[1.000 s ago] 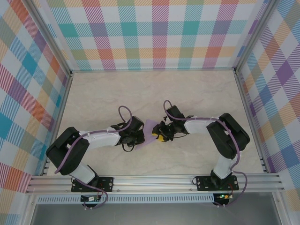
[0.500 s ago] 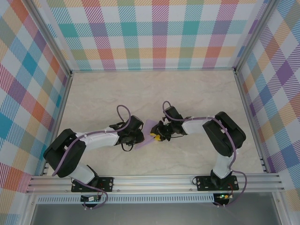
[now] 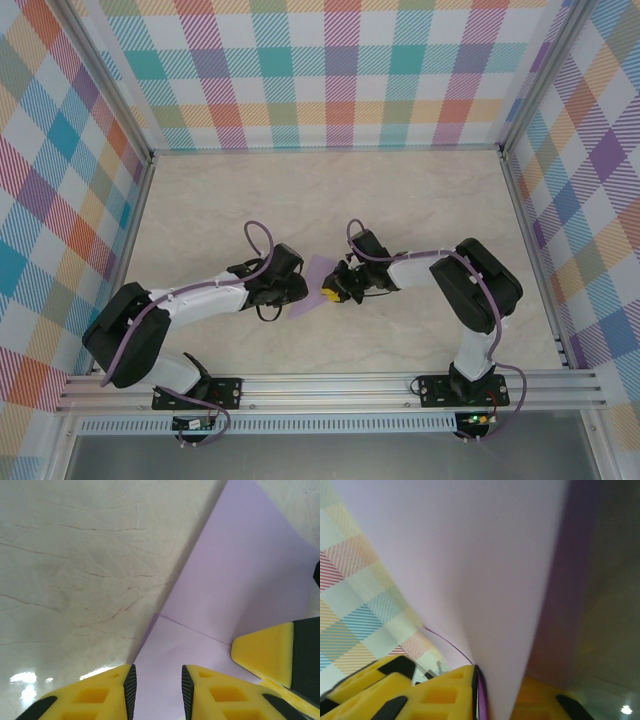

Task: Fold a paper plane with a square sheet of paper (pick it up from the middle)
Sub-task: Fourth fold the wing at the center of the table.

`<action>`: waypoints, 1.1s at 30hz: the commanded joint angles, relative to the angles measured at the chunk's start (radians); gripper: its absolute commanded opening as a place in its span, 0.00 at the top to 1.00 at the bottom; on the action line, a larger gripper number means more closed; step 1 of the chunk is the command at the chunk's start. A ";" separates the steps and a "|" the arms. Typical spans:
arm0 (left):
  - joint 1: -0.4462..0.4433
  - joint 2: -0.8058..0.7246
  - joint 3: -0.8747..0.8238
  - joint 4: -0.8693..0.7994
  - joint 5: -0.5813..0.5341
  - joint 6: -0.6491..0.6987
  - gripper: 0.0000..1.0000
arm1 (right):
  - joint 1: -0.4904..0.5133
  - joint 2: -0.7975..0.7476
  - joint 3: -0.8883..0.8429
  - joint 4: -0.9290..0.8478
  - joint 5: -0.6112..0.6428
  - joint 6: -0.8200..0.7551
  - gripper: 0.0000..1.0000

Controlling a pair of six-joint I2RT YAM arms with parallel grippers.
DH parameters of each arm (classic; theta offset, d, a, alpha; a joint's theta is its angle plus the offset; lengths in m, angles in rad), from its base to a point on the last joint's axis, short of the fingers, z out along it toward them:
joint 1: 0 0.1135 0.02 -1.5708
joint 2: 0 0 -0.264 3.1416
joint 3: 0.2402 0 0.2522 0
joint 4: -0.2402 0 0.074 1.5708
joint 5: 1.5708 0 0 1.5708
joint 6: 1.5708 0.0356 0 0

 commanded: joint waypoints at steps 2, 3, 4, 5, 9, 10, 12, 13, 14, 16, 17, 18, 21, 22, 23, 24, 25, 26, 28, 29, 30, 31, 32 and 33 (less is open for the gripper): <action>-0.003 -0.070 0.003 -0.050 -0.027 0.024 0.55 | 0.003 -0.025 0.007 -0.093 0.040 -0.026 0.91; -0.004 -0.087 -0.001 -0.050 -0.027 0.030 0.50 | 0.002 -0.035 0.019 -0.125 0.054 -0.041 0.92; -0.004 -0.106 -0.007 -0.048 -0.029 0.037 0.45 | 0.002 -0.047 0.029 -0.157 0.068 -0.055 0.93; -0.004 -0.121 -0.011 -0.045 -0.029 0.046 0.42 | 0.000 -0.056 0.040 -0.187 0.080 -0.069 0.93; -0.004 -0.192 -0.031 -0.024 -0.028 0.085 0.31 | -0.001 -0.100 0.092 -0.323 0.133 -0.115 0.93; -0.003 -0.211 -0.036 -0.023 -0.023 0.094 0.29 | -0.001 -0.109 0.102 -0.351 0.145 -0.123 0.93; -0.006 -0.240 -0.046 0.014 -0.016 0.113 0.26 | -0.001 -0.124 0.124 -0.404 0.168 -0.137 0.94; -0.007 -0.251 -0.052 0.022 -0.010 0.125 0.25 | 0.000 -0.130 0.134 -0.427 0.180 -0.142 0.94; -0.007 -0.257 -0.055 0.027 -0.006 0.135 0.24 | 0.000 -0.136 0.139 -0.442 0.188 -0.144 0.94; -0.015 -0.263 -0.063 0.040 0.007 0.160 0.23 | 0.000 -0.146 0.148 -0.471 0.215 -0.142 0.94; -0.020 -0.263 -0.066 0.046 0.009 0.171 0.23 | -0.001 -0.149 0.152 -0.481 0.226 -0.140 0.95; -0.027 -0.261 -0.068 0.053 0.010 0.180 0.23 | -0.001 -0.154 0.157 -0.495 0.244 -0.137 0.95; -0.051 -0.267 -0.071 0.062 -0.010 0.197 0.21 | 0.000 -0.173 0.172 -0.516 0.291 -0.135 0.95; -0.057 -0.271 -0.071 0.061 -0.022 0.200 0.21 | 0.000 -0.178 0.183 -0.523 0.300 -0.140 0.95; -0.061 -0.273 -0.069 0.059 -0.032 0.203 0.20 | 0.000 -0.183 0.193 -0.530 0.306 -0.144 0.95; -0.063 -0.277 -0.068 0.056 -0.043 0.204 0.20 | 0.000 -0.191 0.206 -0.534 0.313 -0.151 0.95; -0.066 -0.283 -0.068 0.055 -0.049 0.207 0.20 | 0.000 -0.197 0.218 -0.543 0.324 -0.159 0.95; -0.067 -0.285 -0.068 0.054 -0.054 0.209 0.20 | 0.002 -0.204 0.231 -0.553 0.334 -0.167 0.95; -0.068 -0.290 -0.067 0.049 -0.065 0.209 0.20 | 0.002 -0.222 0.260 -0.577 0.362 -0.189 0.95; -0.068 -0.292 -0.067 0.049 -0.069 0.210 0.20 | 0.001 -0.233 0.270 -0.586 0.374 -0.195 0.95; -0.069 -0.293 -0.066 0.047 -0.073 0.211 0.20 | 0.001 -0.243 0.282 -0.600 0.389 -0.203 0.94; -0.070 -0.296 -0.067 0.046 -0.076 0.210 0.20 | 0.002 -0.254 0.294 -0.616 0.405 -0.209 0.94; -0.072 -0.297 -0.067 0.047 -0.078 0.212 0.20 | 0.002 -0.265 0.301 -0.626 0.416 -0.214 0.94; -0.073 -0.300 -0.067 0.049 -0.079 0.214 0.19 | 0.002 -0.273 0.307 -0.637 0.430 -0.216 0.94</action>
